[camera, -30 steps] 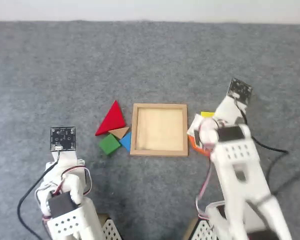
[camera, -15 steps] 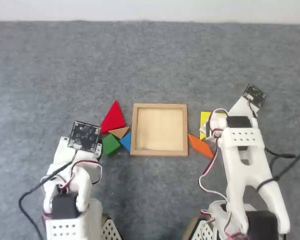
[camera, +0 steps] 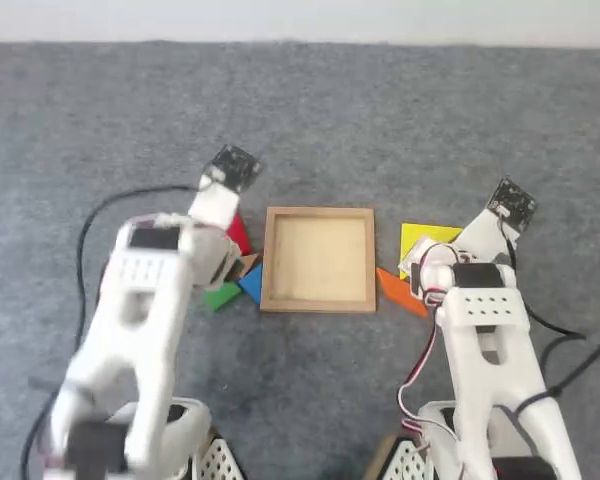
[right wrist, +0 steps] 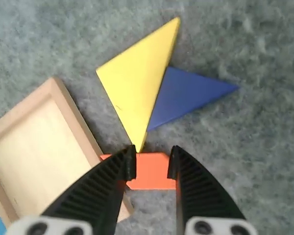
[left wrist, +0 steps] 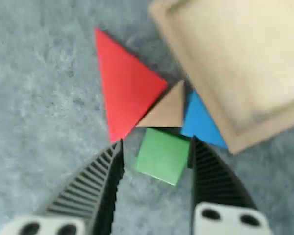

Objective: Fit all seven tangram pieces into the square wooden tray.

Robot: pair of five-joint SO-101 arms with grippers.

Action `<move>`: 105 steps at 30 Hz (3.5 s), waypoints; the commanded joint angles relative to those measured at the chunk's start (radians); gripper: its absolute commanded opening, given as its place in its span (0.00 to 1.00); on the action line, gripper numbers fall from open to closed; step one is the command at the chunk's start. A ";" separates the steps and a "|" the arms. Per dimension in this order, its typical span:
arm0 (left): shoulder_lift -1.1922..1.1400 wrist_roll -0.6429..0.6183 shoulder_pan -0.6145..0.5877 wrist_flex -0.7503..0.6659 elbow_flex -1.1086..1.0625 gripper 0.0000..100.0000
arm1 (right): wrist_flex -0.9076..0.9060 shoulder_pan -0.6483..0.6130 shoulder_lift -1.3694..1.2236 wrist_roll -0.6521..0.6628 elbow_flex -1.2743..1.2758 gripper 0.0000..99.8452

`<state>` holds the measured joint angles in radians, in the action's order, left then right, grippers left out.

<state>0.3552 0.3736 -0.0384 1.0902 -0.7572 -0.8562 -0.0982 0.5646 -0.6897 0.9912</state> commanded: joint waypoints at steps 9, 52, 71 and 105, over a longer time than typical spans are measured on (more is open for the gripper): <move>-0.446 -0.058 -0.035 0.103 0.372 0.25 | 0.054 0.008 0.047 0.112 -0.005 0.13; -0.884 -0.252 -0.048 0.207 0.826 0.29 | 0.048 0.007 0.051 0.118 -0.005 0.13; -0.887 -0.095 -0.017 0.221 0.835 0.32 | 0.050 -0.024 0.056 0.120 0.011 0.13; -0.888 -0.180 -0.015 0.187 0.880 0.30 | 0.053 -0.031 0.056 0.120 0.011 0.13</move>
<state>-0.5424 0.2033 -0.0629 1.2958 0.0744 -0.8163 -0.1274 0.5769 -0.5823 1.0111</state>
